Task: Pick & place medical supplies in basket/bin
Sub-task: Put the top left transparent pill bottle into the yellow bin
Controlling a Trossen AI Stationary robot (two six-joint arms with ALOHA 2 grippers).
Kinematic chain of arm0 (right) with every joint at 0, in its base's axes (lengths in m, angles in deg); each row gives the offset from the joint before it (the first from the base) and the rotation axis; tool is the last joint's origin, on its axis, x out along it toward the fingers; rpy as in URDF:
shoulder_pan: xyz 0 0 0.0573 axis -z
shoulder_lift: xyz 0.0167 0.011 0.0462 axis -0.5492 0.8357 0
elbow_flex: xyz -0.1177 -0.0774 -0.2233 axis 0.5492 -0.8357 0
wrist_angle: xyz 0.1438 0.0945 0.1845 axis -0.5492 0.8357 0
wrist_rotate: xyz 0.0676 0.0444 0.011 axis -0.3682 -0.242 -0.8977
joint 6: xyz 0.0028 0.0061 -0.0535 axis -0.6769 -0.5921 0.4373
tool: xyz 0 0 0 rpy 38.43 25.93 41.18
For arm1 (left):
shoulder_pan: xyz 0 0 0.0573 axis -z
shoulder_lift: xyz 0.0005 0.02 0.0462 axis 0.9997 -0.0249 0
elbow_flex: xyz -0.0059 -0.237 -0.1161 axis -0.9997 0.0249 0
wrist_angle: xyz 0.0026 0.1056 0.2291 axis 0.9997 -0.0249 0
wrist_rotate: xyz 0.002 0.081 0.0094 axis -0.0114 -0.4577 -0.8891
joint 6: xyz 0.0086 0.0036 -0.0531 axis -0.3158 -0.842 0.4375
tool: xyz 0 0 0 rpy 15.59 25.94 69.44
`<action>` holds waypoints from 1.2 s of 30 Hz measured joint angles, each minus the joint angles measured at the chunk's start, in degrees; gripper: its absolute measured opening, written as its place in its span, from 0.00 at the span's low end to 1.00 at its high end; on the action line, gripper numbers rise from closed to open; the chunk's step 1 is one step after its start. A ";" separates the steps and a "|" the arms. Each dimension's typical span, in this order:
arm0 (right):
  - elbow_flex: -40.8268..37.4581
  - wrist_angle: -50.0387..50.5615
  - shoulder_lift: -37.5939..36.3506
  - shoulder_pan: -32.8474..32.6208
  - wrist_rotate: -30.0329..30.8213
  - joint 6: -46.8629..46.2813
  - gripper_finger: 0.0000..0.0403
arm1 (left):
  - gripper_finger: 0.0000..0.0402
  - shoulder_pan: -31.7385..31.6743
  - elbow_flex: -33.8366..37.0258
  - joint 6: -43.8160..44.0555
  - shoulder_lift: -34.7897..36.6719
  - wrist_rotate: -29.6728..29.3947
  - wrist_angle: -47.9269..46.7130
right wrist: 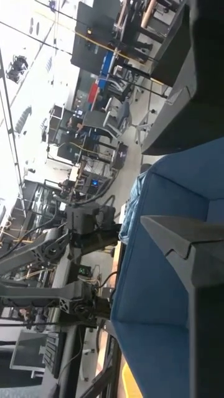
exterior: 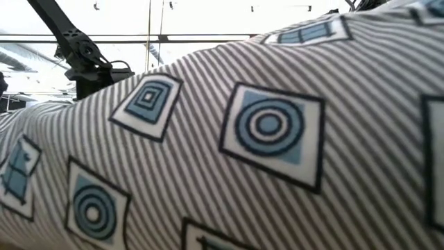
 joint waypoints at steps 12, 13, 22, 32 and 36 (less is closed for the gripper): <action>0.00 0.44 0.00 0.00 0.02 0.09 0.44 | 0.59 -1.77 -3.14 -2.32 -5.57 6.01 0.23; 0.00 0.62 0.00 0.00 0.02 0.14 0.44 | 0.59 -1.74 -3.29 -2.35 -5.62 5.58 0.55; 0.00 2.27 0.00 0.00 0.04 0.20 0.44 | 0.56 -1.11 -5.69 -6.96 -5.65 4.48 1.00; 0.00 2.68 0.00 0.00 0.07 0.04 0.44 | 0.56 -3.18 -7.12 -6.65 -6.95 0.29 2.20; 0.00 2.95 0.00 0.00 0.28 0.00 0.44 | 0.56 -3.18 -7.12 -5.90 -7.02 0.76 2.13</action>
